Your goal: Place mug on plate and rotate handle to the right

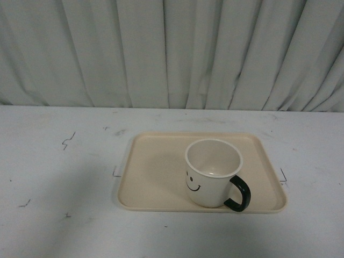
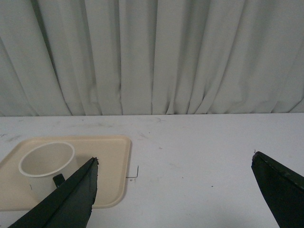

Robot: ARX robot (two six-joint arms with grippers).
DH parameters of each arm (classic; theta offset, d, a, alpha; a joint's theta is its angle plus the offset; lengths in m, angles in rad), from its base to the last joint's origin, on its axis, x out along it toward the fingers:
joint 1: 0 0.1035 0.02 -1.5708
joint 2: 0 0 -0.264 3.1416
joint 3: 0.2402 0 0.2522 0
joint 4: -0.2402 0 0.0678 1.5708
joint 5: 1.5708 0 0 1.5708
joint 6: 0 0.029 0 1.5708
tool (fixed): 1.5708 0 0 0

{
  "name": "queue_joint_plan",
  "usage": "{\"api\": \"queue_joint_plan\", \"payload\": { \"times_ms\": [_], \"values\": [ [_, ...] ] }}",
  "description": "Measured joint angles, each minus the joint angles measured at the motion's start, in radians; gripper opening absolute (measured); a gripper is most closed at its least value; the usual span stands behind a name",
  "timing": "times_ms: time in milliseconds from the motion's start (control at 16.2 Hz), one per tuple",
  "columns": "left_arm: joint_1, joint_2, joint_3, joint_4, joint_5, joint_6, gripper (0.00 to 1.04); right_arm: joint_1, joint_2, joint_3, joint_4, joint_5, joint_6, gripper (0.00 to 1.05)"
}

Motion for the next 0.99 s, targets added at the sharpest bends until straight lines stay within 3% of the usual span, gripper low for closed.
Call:
{"api": "queue_joint_plan", "payload": {
  "times_ms": [555,678,987],
  "values": [
    [0.124,-0.318,-0.149,-0.15,0.121,0.002,0.02,0.0,0.0,0.0,0.0,0.0,0.0,0.98],
    [0.214,-0.367,-0.195,-0.131,0.215,0.003,0.02,0.0,0.0,0.0,0.0,0.0,0.0,0.98],
    [0.216,-0.568,-0.213,-0.322,0.222,0.003,0.02,0.0,0.0,0.0,0.0,0.0,0.0,0.98]
  ]
}}
